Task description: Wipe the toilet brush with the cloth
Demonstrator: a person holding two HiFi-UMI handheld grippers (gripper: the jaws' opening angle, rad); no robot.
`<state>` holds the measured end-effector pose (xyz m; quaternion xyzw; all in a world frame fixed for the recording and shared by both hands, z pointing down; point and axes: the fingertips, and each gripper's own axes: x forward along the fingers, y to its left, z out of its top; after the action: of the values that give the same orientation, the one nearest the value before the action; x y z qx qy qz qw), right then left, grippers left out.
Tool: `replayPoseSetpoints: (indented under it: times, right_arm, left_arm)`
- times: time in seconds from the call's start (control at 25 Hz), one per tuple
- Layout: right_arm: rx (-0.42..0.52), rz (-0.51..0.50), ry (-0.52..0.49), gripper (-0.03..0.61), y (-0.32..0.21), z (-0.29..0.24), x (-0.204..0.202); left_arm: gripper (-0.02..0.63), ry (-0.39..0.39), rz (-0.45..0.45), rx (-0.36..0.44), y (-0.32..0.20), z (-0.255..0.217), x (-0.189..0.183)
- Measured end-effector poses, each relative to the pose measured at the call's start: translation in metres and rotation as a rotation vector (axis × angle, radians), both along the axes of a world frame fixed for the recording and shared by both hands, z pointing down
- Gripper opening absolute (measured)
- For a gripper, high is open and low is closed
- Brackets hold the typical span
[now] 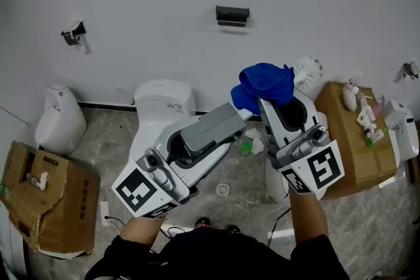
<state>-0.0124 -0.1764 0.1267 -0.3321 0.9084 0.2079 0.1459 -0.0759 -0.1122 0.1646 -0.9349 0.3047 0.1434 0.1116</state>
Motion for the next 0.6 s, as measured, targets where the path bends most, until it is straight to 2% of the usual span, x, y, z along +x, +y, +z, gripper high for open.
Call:
replayPoseSetpoints:
  times: [0.6]
  right_arm:
    - [-0.023, 0.065, -0.022, 0.083, -0.02, 0.004, 0.022]
  left_arm:
    - [0.187, -0.009, -0.01, 0.0, 0.001, 0.0, -0.001]
